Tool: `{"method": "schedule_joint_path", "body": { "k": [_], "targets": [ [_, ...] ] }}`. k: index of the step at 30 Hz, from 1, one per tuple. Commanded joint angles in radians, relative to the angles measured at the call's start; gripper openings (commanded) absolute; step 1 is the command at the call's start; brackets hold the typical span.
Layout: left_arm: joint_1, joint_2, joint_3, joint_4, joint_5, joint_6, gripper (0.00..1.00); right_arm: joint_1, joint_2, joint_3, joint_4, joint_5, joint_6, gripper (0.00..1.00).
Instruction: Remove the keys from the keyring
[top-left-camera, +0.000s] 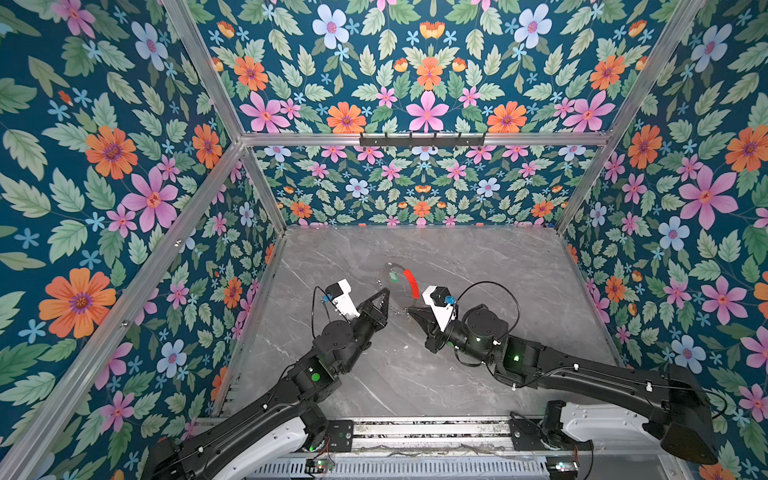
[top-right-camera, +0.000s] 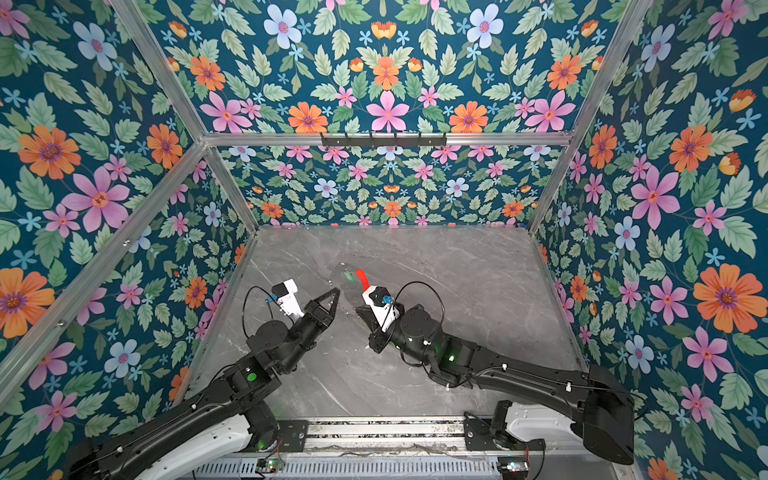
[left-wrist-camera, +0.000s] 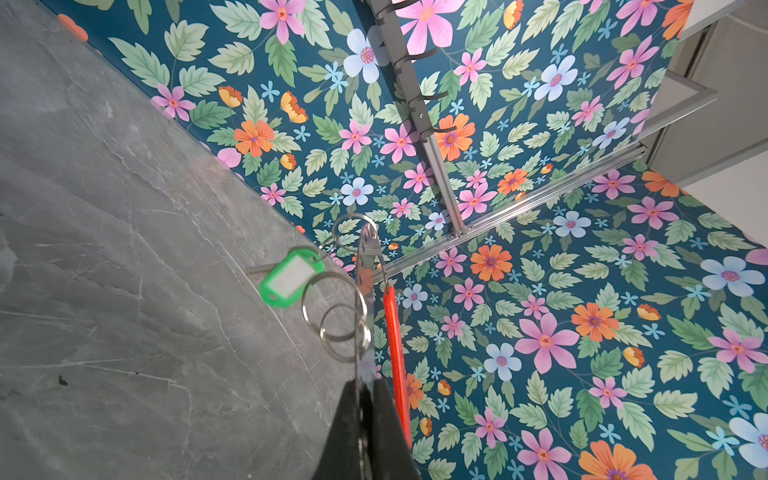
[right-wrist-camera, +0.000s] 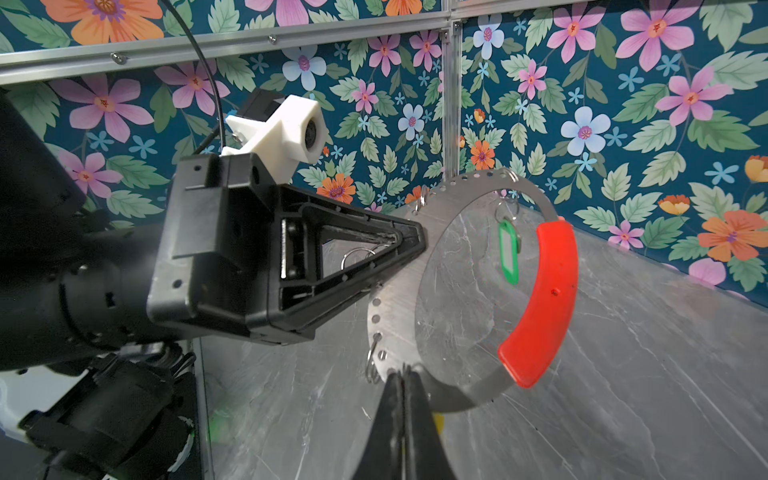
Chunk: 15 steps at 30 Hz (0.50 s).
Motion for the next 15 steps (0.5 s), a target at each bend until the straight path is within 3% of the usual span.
{"method": "schedule_joint_path", "body": {
  "k": [1, 2, 4, 5, 9, 15],
  "targets": [
    [0.001, 0.002, -0.005, -0.026, 0.011, 0.015, 0.0, 0.001, -0.003, 0.007, 0.061, 0.016, -0.016, 0.0],
    [0.002, 0.0, -0.005, -0.026, 0.014, 0.015, 0.04, 0.002, -0.003, 0.007, 0.062, 0.016, -0.013, 0.0],
    [0.002, -0.006, -0.005, -0.04, 0.019, 0.014, 0.25, -0.003, -0.007, 0.007, 0.06, 0.017, 0.001, 0.0],
    [0.002, -0.011, -0.006, -0.045, 0.021, 0.016, 0.3, -0.014, -0.012, 0.008, 0.053, 0.002, 0.012, 0.0],
    [0.002, -0.049, -0.028, -0.052, 0.023, 0.02, 0.34, -0.082, -0.032, 0.002, 0.031, -0.108, 0.074, 0.0],
    [0.002, -0.089, -0.047, -0.065, 0.09, 0.056, 0.48, -0.173, -0.047, 0.022, -0.035, -0.296, 0.132, 0.0]
  ]
}}
